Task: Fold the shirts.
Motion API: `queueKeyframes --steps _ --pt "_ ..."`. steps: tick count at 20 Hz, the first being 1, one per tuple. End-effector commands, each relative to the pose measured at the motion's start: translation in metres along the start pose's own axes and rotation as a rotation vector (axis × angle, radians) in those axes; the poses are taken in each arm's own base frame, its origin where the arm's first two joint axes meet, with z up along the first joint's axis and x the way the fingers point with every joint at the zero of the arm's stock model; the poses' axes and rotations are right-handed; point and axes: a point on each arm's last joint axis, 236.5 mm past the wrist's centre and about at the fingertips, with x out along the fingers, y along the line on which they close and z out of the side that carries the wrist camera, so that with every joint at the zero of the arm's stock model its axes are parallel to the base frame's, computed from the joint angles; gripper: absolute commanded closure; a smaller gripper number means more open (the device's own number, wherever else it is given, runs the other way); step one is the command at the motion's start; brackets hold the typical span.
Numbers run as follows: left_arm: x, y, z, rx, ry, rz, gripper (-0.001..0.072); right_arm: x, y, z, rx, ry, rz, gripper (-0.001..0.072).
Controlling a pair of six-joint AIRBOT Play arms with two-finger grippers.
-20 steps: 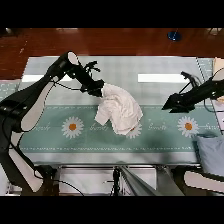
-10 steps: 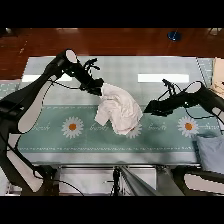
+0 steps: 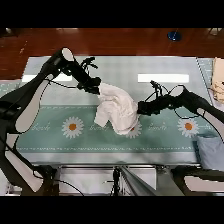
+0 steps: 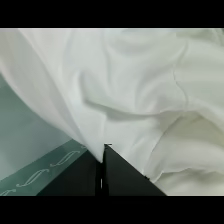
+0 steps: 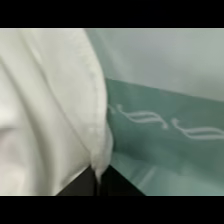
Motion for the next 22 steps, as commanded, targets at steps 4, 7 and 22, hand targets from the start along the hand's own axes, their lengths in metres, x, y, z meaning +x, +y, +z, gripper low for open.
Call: queueKeyframes --steps 4,7,22 --pt "-0.081 -0.019 0.030 0.129 -0.199 0.044 0.0671 -0.063 0.053 0.034 -0.192 -0.147 0.030 0.0687" --pt "-0.184 -0.047 0.045 0.231 -0.437 0.121 0.0671 -0.169 0.095 0.064 -0.375 -0.372 -0.043 0.0688" --pt "-0.522 -0.253 -0.242 0.650 -1.450 0.268 0.0672 -0.558 0.301 -0.072 -0.740 -1.320 0.047 0.0689"
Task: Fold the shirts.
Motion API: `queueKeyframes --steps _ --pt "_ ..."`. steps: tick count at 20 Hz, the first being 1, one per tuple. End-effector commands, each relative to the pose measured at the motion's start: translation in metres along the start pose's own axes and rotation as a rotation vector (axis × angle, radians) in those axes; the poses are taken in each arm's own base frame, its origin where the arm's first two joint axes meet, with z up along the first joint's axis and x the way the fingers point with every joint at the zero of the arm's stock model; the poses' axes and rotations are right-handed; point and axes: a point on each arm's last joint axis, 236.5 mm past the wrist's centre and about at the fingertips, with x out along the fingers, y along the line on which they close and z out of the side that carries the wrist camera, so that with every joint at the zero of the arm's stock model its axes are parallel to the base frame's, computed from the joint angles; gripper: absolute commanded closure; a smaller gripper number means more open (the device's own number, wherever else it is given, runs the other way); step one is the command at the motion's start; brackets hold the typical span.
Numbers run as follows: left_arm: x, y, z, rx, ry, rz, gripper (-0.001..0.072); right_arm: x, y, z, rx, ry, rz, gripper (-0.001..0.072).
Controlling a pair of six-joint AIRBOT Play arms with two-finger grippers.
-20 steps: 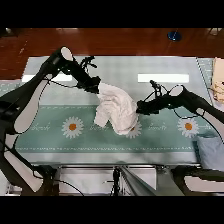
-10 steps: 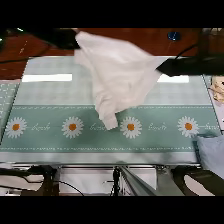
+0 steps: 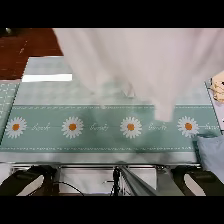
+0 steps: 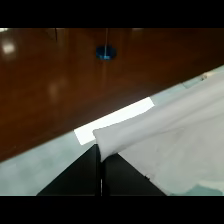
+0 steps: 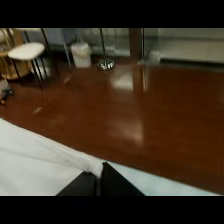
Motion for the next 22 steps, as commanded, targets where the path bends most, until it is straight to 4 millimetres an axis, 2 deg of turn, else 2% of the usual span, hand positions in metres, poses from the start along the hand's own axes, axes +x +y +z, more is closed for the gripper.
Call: queueKeyframes --steps 1,3,5,7,9,10,13,14,17,19,22 --pt "-0.091 -0.029 0.046 0.067 -0.249 0.032 0.0672 -0.048 0.040 0.052 -0.015 -0.161 0.074 0.0689" --pt "-0.118 -0.042 0.052 0.079 -0.305 0.022 0.0672 -0.060 0.048 0.064 0.004 -0.195 0.084 0.0689" --pt "-0.126 -0.054 0.046 0.047 -0.293 -0.018 0.0672 -0.064 0.055 0.062 0.026 -0.183 0.108 0.0689" --pt "-0.118 -0.058 0.027 -0.014 -0.208 -0.046 0.0672 -0.059 0.052 0.045 0.059 -0.105 0.102 0.0689" --pt "-0.100 -0.052 0.003 -0.049 -0.111 -0.049 0.0672 -0.048 0.042 0.017 0.076 0.019 0.072 0.0688" --pt "-0.088 -0.048 -0.008 -0.067 -0.068 -0.049 0.0672 -0.040 0.031 -0.002 0.075 0.099 0.038 0.0688" --pt "-0.041 -0.029 -0.046 -0.126 0.061 -0.044 0.0672 -0.009 -0.023 -0.064 0.074 0.380 -0.105 0.0689" --pt "-0.023 -0.022 -0.058 -0.123 0.094 -0.042 0.0672 0.005 -0.037 -0.077 0.062 0.437 -0.125 0.0688" --pt "0.035 0.010 -0.066 -0.098 0.105 -0.007 0.0672 0.066 -0.072 -0.109 0.059 0.538 -0.124 0.0689" --pt "0.077 0.031 -0.071 -0.104 0.110 0.010 0.0672 0.107 -0.095 -0.137 0.074 0.606 -0.121 0.0689" --pt "0.139 0.057 -0.104 -0.075 0.198 0.012 0.0672 0.155 -0.123 -0.183 0.082 0.702 -0.110 0.0689"
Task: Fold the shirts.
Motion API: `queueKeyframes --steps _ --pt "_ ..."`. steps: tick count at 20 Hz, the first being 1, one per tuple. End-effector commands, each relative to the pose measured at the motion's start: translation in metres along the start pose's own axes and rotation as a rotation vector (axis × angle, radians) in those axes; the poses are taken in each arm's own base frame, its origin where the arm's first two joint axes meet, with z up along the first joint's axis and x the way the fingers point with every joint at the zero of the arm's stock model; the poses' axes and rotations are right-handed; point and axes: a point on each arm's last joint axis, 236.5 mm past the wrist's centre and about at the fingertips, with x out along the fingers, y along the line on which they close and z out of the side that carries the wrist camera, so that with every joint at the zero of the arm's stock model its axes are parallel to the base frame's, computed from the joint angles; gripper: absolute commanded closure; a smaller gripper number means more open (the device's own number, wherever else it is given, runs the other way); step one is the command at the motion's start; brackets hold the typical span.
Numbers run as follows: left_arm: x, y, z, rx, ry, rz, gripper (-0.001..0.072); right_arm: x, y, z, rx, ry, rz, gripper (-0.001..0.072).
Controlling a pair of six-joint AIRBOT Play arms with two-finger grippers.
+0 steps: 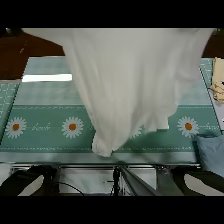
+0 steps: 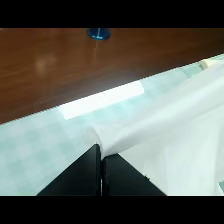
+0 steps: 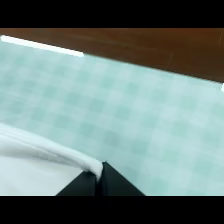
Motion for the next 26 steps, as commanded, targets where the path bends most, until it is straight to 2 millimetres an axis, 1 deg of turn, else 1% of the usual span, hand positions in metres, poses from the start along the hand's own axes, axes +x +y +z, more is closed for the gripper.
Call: queueKeyframes --steps 1,3,5,7,8,10,11,13,15,16,17,19,20,21,22,23,24,25,26 --pt "0.078 0.037 -0.022 0.052 0.075 0.019 0.0672 0.079 -0.032 -0.011 -0.015 0.113 -0.007 0.0688" --pt "0.115 0.054 -0.038 0.065 0.114 0.025 0.0672 0.107 -0.051 -0.010 -0.014 0.116 -0.042 0.0689" --pt "0.145 0.070 -0.045 0.065 0.112 0.042 0.0671 0.127 -0.070 -0.007 -0.016 0.104 -0.093 0.0688" --pt "0.168 0.083 -0.053 0.047 0.111 0.057 0.0671 0.146 -0.084 -0.009 -0.016 0.111 -0.122 0.0688" --pt "0.179 0.088 -0.063 0.037 0.134 0.056 0.0671 0.154 -0.089 -0.013 -0.013 0.129 -0.127 0.0688" --pt "0.200 0.092 -0.091 0.017 0.209 0.042 0.0670 0.176 -0.097 -0.028 -0.003 0.182 -0.130 0.0688" --pt "0.210 0.092 -0.111 0.006 0.266 0.027 0.0670 0.187 -0.100 -0.037 0.013 0.213 -0.125 0.0688" --pt "0.227 0.088 -0.151 -0.013 0.386 -0.010 0.0670 0.210 -0.105 -0.062 0.053 0.298 -0.117 0.0688" --pt "0.242 0.086 -0.186 -0.036 0.483 -0.035 0.0670 0.229 -0.110 -0.091 0.074 0.399 -0.104 0.0688" --pt "0.248 0.088 -0.199 -0.046 0.512 -0.040 0.0669 0.236 -0.112 -0.103 0.082 0.440 -0.098 0.0688" --pt "0.254 0.090 -0.209 -0.063 0.532 -0.039 0.0669 0.242 -0.112 -0.111 0.088 0.466 -0.092 0.0688" --pt "0.262 0.093 -0.224 -0.101 0.563 -0.035 0.0665 0.251 -0.110 -0.117 0.101 0.478 -0.071 0.0688" --pt "0.264 0.093 -0.227 -0.110 0.568 -0.039 0.0612 0.253 -0.107 -0.116 0.106 0.475 -0.058 0.0688" --pt "0.265 0.093 -0.226 -0.108 0.562 -0.037 0.0506 0.254 -0.103 -0.115 0.106 0.468 -0.040 0.0688" --pt "0.264 0.094 -0.221 -0.106 0.551 -0.034 0.0384 0.254 -0.099 -0.114 0.104 0.465 -0.021 0.0688" --pt "0.260 0.096 -0.212 -0.101 0.537 -0.030 0.0242 0.252 -0.096 -0.113 0.103 0.466 -0.010 0.0688" --pt "0.253 0.098 -0.203 -0.097 0.533 -0.030 0.0191 0.248 -0.094 -0.113 0.098 0.469 -0.004 0.0688" --pt "0.240 0.102 -0.197 -0.088 0.551 -0.025 0.0188 0.245 -0.092 -0.111 0.095 0.468 -0.003 0.0688" --pt "0.221 0.111 -0.198 -0.097 0.604 -0.002 0.0188 0.241 -0.091 -0.107 0.092 0.456 -0.005 0.0688"
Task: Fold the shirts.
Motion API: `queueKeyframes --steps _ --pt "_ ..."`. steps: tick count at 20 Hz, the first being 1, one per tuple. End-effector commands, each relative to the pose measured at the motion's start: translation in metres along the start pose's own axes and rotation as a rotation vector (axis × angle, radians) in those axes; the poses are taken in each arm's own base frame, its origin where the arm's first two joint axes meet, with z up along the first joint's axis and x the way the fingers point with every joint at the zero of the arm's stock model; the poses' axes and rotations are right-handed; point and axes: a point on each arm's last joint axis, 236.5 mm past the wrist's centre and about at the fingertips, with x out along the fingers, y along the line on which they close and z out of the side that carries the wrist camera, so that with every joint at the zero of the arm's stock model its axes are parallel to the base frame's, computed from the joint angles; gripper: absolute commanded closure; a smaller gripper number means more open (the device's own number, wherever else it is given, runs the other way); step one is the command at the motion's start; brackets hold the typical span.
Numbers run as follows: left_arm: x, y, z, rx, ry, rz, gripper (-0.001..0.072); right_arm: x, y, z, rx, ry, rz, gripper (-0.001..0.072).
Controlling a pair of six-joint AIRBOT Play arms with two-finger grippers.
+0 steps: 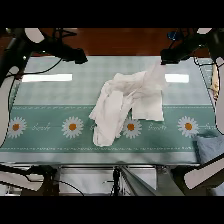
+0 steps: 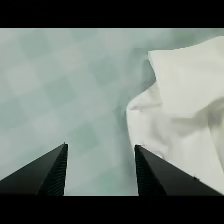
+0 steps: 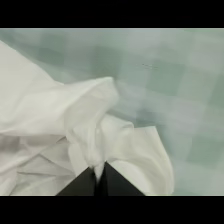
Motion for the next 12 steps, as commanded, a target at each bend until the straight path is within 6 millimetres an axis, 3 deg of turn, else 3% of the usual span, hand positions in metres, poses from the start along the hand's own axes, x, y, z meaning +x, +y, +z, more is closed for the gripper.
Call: queueKeyframes --steps 1,4,6,9,12 --pt "-0.040 0.018 -0.028 -0.059 0.141 0.040 0.0188 -0.010 0.007 0.001 -0.011 -0.013 0.018 0.0688" --pt "-0.074 0.023 -0.101 -0.206 0.420 0.007 0.0187 -0.014 -0.004 -0.003 -0.019 0.003 -0.029 0.0688" --pt "-0.080 0.019 -0.133 -0.283 0.505 -0.006 0.0184 -0.015 -0.011 -0.008 -0.021 0.024 -0.059 0.0688" --pt "-0.072 -0.007 -0.175 -0.349 0.534 -0.071 0.0184 -0.016 -0.015 -0.010 -0.013 0.028 -0.062 0.0688" --pt "-0.055 -0.047 -0.235 -0.461 0.522 -0.178 0.0146 -0.016 -0.017 -0.007 -0.006 0.015 -0.059 0.0688"
